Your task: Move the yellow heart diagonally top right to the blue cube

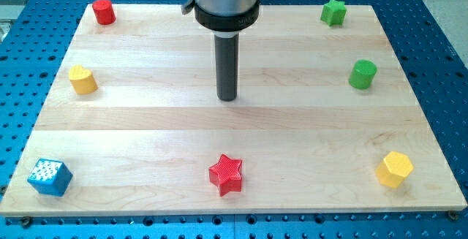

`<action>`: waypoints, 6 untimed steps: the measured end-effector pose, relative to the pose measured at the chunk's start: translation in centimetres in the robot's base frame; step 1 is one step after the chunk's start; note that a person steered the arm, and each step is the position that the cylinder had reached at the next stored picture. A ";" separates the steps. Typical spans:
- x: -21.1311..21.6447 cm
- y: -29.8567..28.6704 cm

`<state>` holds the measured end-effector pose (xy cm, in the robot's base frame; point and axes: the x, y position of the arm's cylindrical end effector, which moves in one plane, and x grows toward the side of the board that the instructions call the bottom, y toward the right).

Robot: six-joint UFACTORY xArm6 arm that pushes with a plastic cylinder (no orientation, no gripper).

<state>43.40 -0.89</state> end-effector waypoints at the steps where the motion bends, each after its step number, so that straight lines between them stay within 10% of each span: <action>1: 0.0 0.0; 6: 4.2 -9.2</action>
<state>47.65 -10.06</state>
